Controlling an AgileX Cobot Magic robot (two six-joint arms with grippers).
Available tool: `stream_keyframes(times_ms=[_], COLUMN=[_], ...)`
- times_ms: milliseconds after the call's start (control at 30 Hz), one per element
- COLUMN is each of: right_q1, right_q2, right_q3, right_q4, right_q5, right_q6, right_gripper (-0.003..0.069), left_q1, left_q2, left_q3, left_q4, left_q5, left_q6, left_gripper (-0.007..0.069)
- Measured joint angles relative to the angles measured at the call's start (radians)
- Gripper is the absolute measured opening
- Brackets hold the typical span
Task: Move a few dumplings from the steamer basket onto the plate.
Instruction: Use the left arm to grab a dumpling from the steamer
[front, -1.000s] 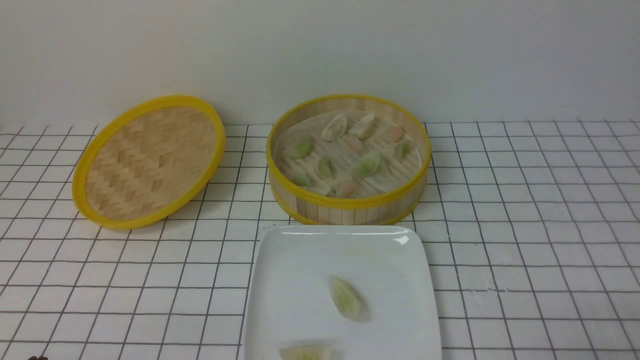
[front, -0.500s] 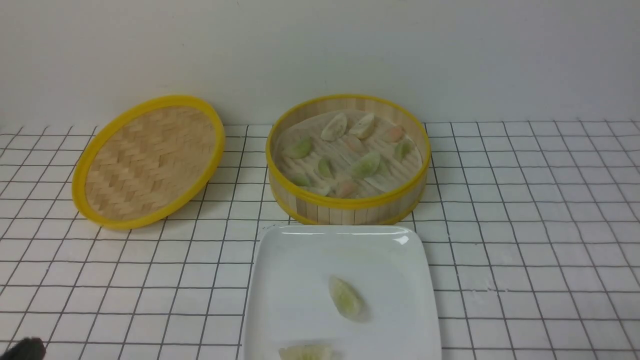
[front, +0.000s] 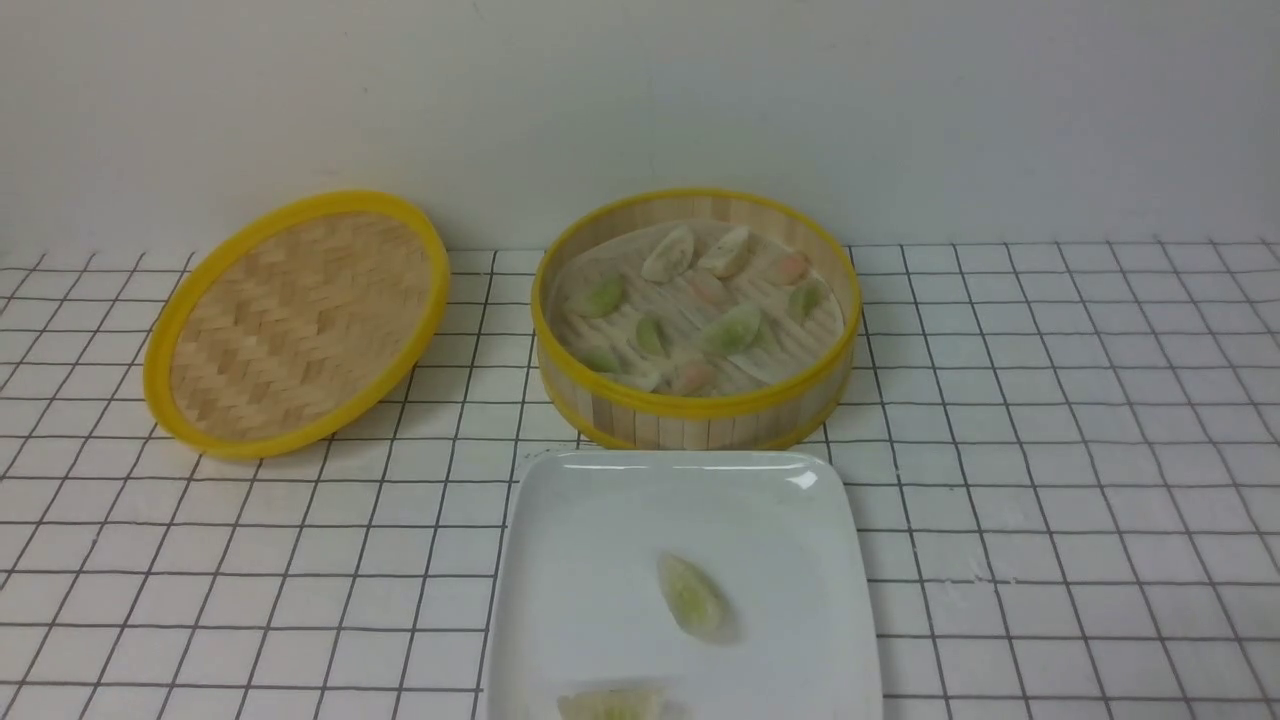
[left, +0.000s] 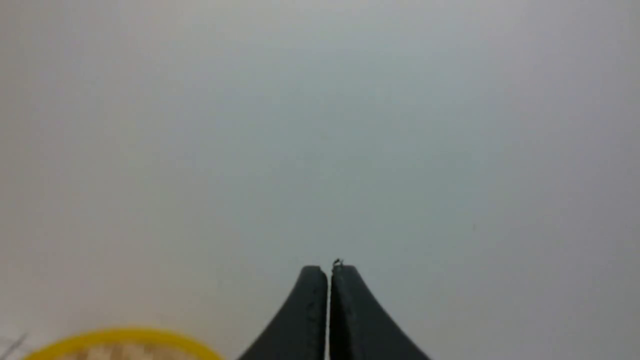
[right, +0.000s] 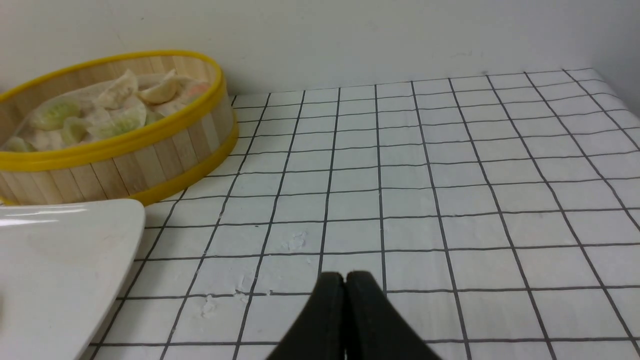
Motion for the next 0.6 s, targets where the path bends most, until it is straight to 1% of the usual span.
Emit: stream_keyframes(times_ms=[33,100,133,167,267,300,333,367,400,433,467,500,533,567,600], right_q1=[0.0,0.0,0.0,0.0,0.0,0.0,0.0,0.0,0.0,0.0,0.0,0.0,0.0,0.0,0.0], right_q2=[0.0,0.0,0.0,0.0,0.0,0.0,0.0,0.0,0.0,0.0,0.0,0.0,0.0,0.0,0.0], right_q3=[0.0,0.0,0.0,0.0,0.0,0.0,0.0,0.0,0.0,0.0,0.0,0.0,0.0,0.0,0.0], right_q4=[0.0,0.0,0.0,0.0,0.0,0.0,0.0,0.0,0.0,0.0,0.0,0.0,0.0,0.0,0.0], right_q5=[0.0,0.0,0.0,0.0,0.001,0.001,0.001,0.001,0.001,0.001,0.001,0.001,0.001,0.001,0.001], right_q6=[0.0,0.0,0.0,0.0,0.0,0.0,0.0,0.0,0.0,0.0,0.0,0.0,0.0,0.0,0.0], right_gripper=[-0.0014,-0.0014,-0.0014,-0.0014,-0.0014,-0.0014,-0.0014,-0.0014,-0.0014,-0.0014,-0.0014,-0.0014,-0.0014,-0.0014,-0.0014], left_q1=[0.0,0.0,0.0,0.0,0.0,0.0,0.0,0.0,-0.002,-0.013,-0.018,-0.054,-0.059,-0.1,-0.119], left_q2=[0.033,0.245,0.263,0.39,0.673,0.673,0.825,0.922,0.938,1.045,1.073,1.194,1.206,1.287,1.319], left_q3=[-0.037,-0.252,-0.252,-0.379,-0.57,-0.58,-0.668,-0.712,-0.729,-0.789,-0.798,-0.889,-0.898,-0.966,-0.995], left_q4=[0.004,0.011,0.011,0.007,-0.026,-0.029,-0.064,-0.084,-0.091,-0.1,-0.099,-0.067,-0.062,-0.017,0.004], left_q5=[0.026,0.345,0.371,0.541,0.821,0.833,0.912,0.954,0.959,0.994,1.003,1.04,1.047,1.067,1.077], left_q6=[0.0,0.041,0.047,0.09,0.21,0.218,0.28,0.319,0.324,0.355,0.358,0.361,0.36,0.347,0.334], left_gripper=[-0.0006,-0.0006,-0.0006,-0.0006,-0.0006,-0.0006,-0.0006,-0.0006,-0.0006,-0.0006,-0.0006,-0.0006,-0.0006,-0.0006,-0.0006])
